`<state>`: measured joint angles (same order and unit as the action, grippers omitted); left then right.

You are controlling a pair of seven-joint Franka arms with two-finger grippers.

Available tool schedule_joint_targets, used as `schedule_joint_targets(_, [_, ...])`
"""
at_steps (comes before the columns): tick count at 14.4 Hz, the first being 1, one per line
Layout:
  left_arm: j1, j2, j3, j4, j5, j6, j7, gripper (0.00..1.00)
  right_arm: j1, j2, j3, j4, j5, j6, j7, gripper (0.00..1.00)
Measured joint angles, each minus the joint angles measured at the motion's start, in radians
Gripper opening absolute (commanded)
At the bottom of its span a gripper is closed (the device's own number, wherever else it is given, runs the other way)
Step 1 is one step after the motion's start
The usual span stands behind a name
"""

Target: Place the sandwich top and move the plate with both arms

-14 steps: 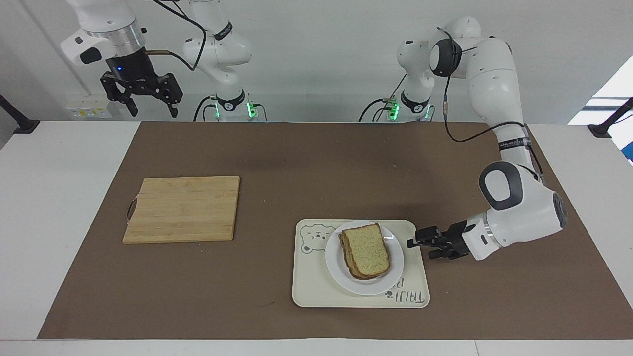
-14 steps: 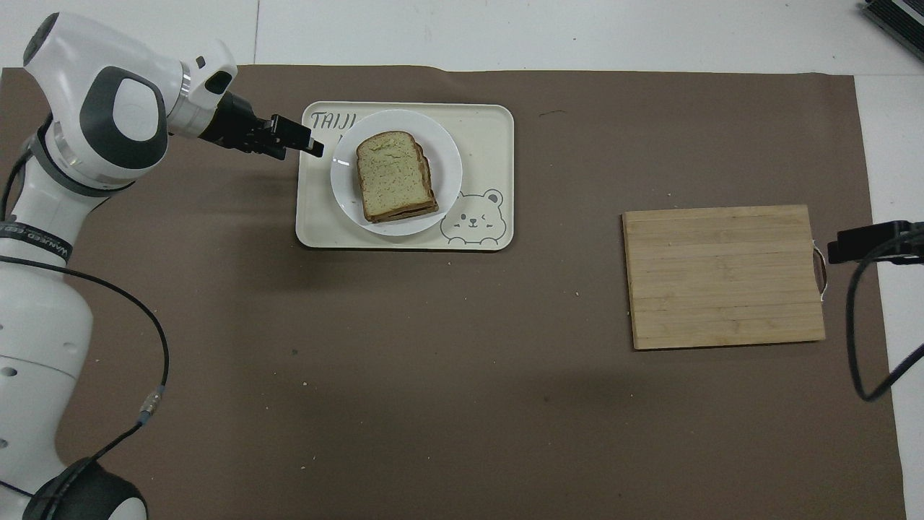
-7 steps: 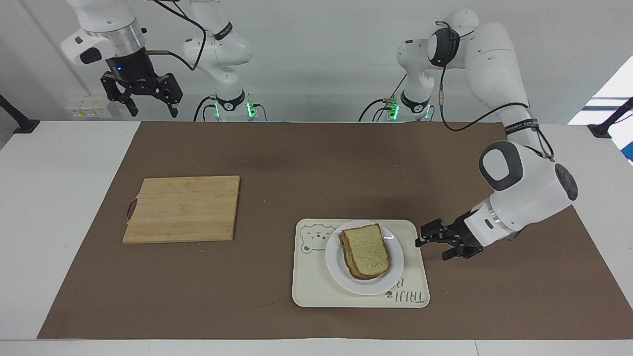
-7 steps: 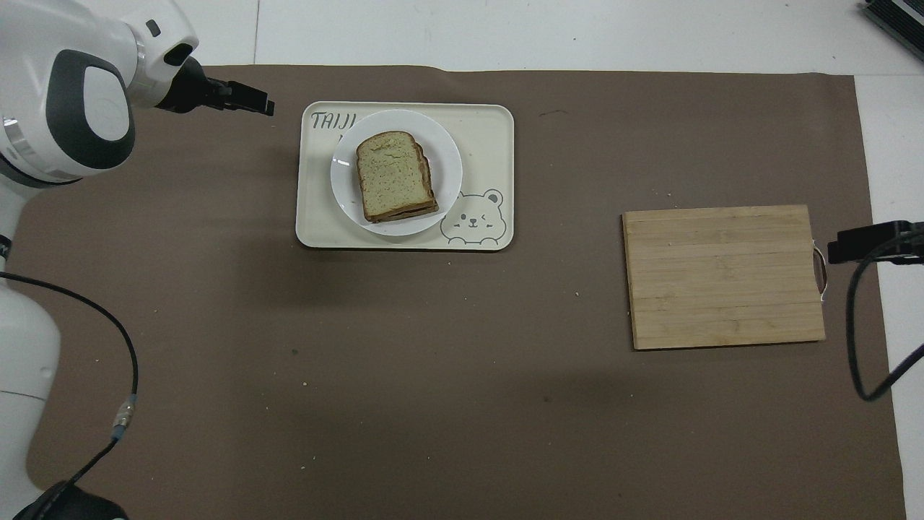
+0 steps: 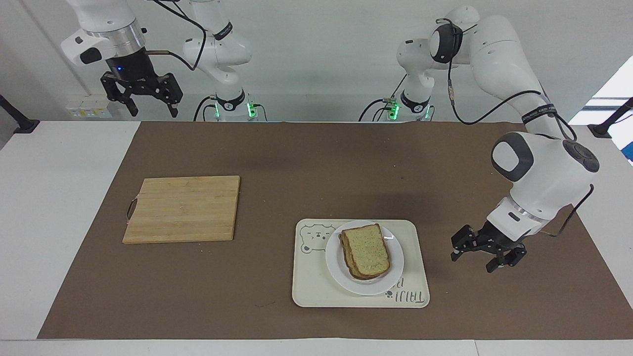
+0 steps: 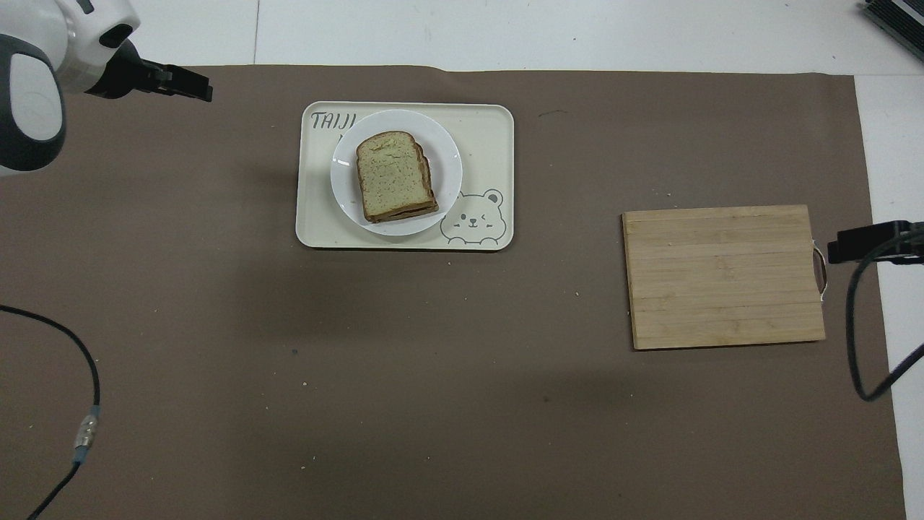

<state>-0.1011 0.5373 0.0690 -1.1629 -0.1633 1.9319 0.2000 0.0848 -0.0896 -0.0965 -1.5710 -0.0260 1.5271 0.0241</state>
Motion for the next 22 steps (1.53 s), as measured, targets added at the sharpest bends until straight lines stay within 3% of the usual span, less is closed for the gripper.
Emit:
schedule_joint_targets(3, [-0.010,-0.100,0.001,-0.001,0.090,-0.166,-0.142,1.00,0.000,0.000,0.000,0.000,0.000,0.000,0.000,1.00])
schedule_joint_targets(8, [-0.011,-0.226,0.010,-0.047,0.100,-0.325,-0.189,1.00,0.000,0.000,0.000,0.000,0.000,0.000,0.000,1.00])
schedule_joint_targets(15, [-0.009,-0.446,0.019,-0.381,0.100,-0.328,-0.189,1.00,0.000,0.000,0.000,0.000,0.000,0.000,0.000,1.00])
schedule_joint_targets(22, [-0.013,-0.517,0.014,-0.394,0.103,-0.380,-0.188,1.00,0.000,0.000,0.000,0.000,0.000,0.000,0.000,1.00])
